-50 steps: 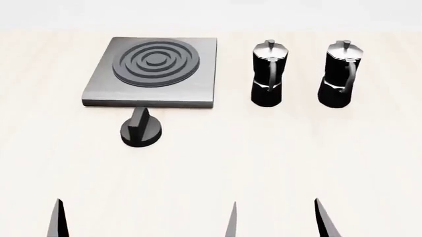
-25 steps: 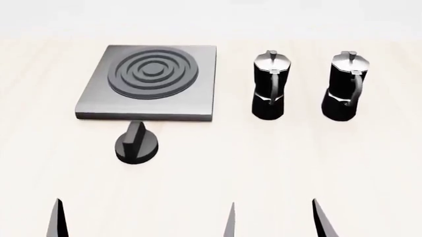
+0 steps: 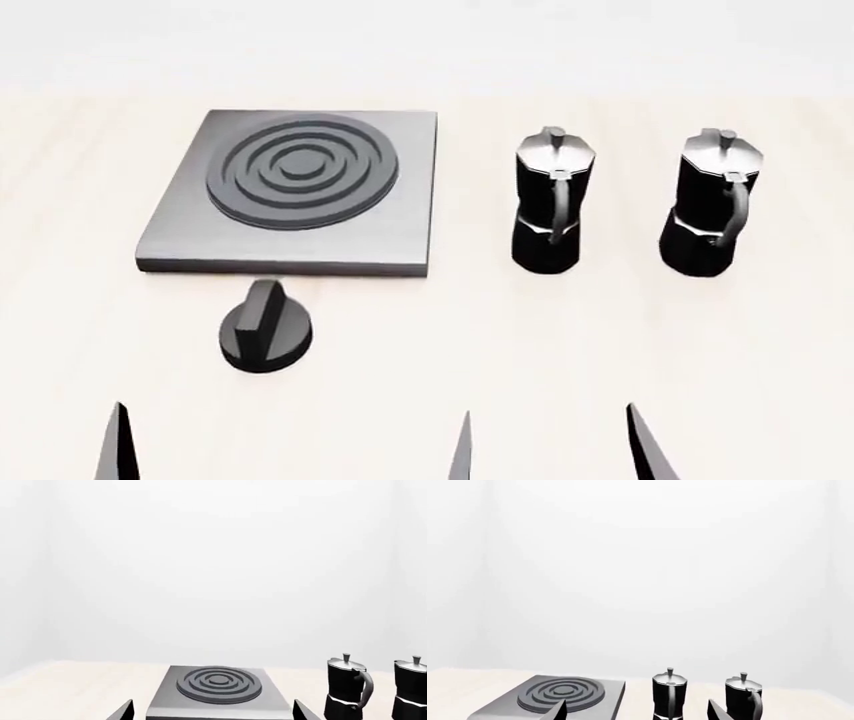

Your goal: Put both moka pots on the stove.

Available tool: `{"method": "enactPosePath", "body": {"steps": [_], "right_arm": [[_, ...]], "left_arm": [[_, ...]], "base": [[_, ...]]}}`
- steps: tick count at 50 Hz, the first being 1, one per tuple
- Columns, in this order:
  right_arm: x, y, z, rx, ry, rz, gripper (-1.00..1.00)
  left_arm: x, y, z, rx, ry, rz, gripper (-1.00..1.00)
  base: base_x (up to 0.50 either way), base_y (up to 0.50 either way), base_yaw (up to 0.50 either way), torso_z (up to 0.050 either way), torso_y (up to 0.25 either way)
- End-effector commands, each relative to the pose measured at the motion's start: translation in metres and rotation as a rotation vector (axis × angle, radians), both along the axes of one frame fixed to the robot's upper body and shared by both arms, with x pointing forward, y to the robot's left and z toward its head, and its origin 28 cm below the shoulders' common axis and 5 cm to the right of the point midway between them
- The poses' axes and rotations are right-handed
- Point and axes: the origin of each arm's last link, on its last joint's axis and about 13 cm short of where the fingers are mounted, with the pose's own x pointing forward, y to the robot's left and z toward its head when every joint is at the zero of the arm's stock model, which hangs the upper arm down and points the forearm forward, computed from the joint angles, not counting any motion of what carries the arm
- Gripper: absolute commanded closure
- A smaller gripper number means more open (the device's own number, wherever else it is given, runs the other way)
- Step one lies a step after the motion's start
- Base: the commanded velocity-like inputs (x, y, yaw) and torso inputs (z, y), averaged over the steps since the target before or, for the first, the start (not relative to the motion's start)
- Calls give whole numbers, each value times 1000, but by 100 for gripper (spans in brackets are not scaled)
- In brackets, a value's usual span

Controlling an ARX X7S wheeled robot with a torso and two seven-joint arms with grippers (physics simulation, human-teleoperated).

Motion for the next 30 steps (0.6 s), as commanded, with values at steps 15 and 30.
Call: {"method": "enactPosePath", "body": {"steps": [15, 30], "right_arm": [[0, 0, 0, 0, 1, 0, -100], [0, 0, 0, 1, 1, 0, -100]], "left_arm": [[0, 0, 0, 1, -1, -1, -100], [0, 0, 0, 1, 0, 0, -100]], "base": [[162, 0, 0, 0, 0], [162, 0, 0, 0, 0]]}}
